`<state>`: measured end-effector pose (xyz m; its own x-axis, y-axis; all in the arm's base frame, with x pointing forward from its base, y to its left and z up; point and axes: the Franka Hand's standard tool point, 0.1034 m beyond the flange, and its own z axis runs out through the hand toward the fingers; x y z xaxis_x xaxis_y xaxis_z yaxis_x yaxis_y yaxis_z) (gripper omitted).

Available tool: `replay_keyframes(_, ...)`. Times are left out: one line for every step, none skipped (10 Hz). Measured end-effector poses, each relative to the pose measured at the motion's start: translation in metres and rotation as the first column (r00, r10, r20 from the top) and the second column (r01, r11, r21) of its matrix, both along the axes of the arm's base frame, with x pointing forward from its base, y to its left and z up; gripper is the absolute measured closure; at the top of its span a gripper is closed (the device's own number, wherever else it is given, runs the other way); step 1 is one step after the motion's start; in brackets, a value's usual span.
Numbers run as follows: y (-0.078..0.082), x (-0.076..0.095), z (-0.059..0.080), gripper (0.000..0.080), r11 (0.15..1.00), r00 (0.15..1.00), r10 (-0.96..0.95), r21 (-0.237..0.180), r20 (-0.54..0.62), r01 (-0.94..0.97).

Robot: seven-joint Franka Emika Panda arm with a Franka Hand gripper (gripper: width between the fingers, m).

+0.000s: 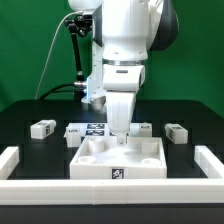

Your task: Assemble one leg

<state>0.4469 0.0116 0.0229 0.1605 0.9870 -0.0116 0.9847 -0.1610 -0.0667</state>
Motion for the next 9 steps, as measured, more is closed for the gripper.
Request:
replay_keyframes(0.0012,-0.0009,-0.0032,0.0150,1.000,1.000,-0.001,0.002,-0.002,0.001)
replay_keyframes(0.0018,-0.0011,-0.0071,0.0150,1.000,1.000,-0.005,0.002,-0.007,0.005)
replay_keyframes(0.0018,-0.0003,-0.0074,0.0150,1.000,1.000,-0.016,0.001,-0.009,0.016)
replay_keyframes(0.0018,0.0014,-0.0068,0.0151,1.000,1.000,-0.025,0.001,-0.007,0.025)
replay_keyframes(0.0016,0.0010,-0.0070,0.0288,1.000,1.000,-0.025,0.001,-0.008,0.025)
replay_keyframes(0.0016,0.0010,-0.0071,0.0288,1.000,1.000,-0.025,0.001,-0.008,0.025)
replay_keyframes(0.0015,0.0010,-0.0071,0.0489,1.000,1.000,-0.025,0.001,-0.008,0.025)
replay_keyframes(0.0015,0.0010,-0.0071,0.0489,1.000,1.000,-0.025,0.001,-0.008,0.026)
replay_keyframes(0.0015,0.0009,-0.0071,0.0627,1.000,1.000,-0.025,0.001,-0.008,0.025)
